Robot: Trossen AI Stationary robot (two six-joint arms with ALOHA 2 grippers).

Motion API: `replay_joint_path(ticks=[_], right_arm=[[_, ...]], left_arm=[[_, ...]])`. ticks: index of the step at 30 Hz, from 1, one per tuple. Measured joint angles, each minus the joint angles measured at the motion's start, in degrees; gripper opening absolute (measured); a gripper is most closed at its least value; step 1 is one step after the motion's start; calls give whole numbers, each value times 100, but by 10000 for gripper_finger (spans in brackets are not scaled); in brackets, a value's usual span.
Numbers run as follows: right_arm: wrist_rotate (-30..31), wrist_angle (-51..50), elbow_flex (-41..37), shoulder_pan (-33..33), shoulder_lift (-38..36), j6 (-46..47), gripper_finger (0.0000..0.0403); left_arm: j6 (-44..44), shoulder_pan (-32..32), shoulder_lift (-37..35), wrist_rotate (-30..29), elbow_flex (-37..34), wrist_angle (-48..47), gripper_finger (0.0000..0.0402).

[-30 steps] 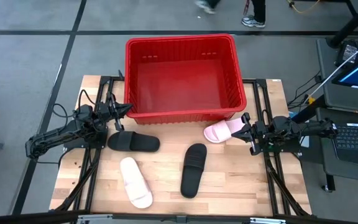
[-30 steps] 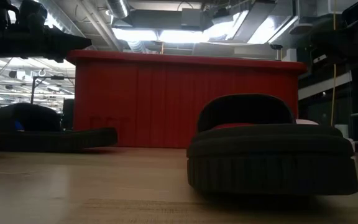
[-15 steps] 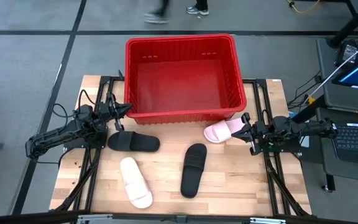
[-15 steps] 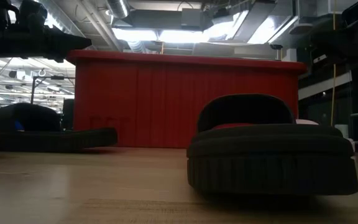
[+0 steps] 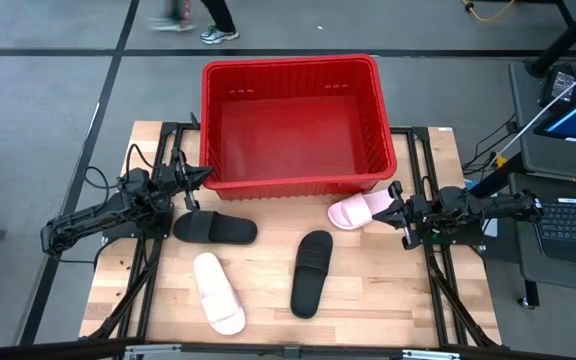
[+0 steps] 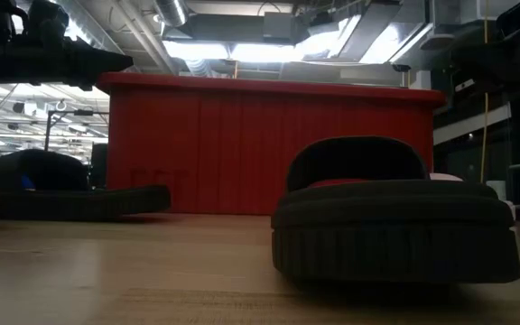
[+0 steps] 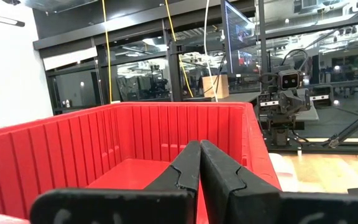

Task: Pick and place slides into bin

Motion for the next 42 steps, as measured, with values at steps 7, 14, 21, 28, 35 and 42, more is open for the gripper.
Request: replay_joint_path(ticks=[7, 14, 21, 28, 35, 42], right_arm=[[1, 0, 1, 0, -1, 0, 6], [2, 0, 1, 0, -1, 0, 6], [1, 0, 2, 0, -1, 0, 6], [1, 0, 2, 0, -1, 0, 6], [2, 0, 2, 0, -2, 0, 6], [1, 0, 2, 0, -1, 0, 6]], left_arm=[[-2, 0, 0, 0, 1, 0, 5], [-53, -1, -2, 2, 1, -1, 4], [-496, -1, 2, 253, 60, 84, 4], [-532, -1, 0, 1687, 484, 14, 3], [-1114, -29, 0, 2500, 591, -366, 1], [-1259, -383, 0, 2318, 596, -425, 1]])
